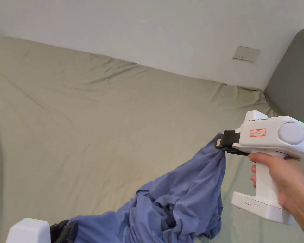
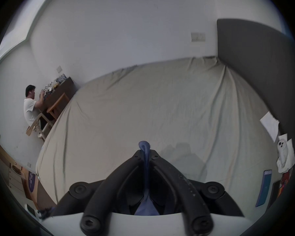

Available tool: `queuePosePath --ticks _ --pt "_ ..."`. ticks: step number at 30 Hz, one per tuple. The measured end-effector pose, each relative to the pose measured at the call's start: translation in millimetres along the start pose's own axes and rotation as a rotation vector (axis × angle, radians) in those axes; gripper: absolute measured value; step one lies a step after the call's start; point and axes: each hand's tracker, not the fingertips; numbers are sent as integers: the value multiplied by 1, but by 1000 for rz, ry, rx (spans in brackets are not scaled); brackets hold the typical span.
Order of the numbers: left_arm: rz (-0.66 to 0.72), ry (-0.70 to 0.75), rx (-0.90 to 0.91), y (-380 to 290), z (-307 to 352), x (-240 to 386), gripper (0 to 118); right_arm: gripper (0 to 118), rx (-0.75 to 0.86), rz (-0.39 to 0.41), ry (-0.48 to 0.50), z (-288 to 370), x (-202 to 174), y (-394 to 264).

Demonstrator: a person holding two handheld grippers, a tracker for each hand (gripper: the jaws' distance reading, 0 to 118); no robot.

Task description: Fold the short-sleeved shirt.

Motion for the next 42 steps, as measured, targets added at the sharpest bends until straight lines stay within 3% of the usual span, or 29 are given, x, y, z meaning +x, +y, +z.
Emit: queuePosePath --ticks 3,11,17,30,42 --pt "-15 61 66 21 9 -17 9 4 90 -24 -3 47 7 4" --pt "-95 194 197 71 26 -57 9 4 260 16 -100 134 24 9" --pt "-94 262 252 109 35 -83 9 4 322 -46 -123 175 46 7" --pt "-46 296 327 173 40 -105 9 4 408 -224 -128 204 82 3" --pt "-79 283 317 244 17 -101 9 4 439 -234 -141 202 83 34"
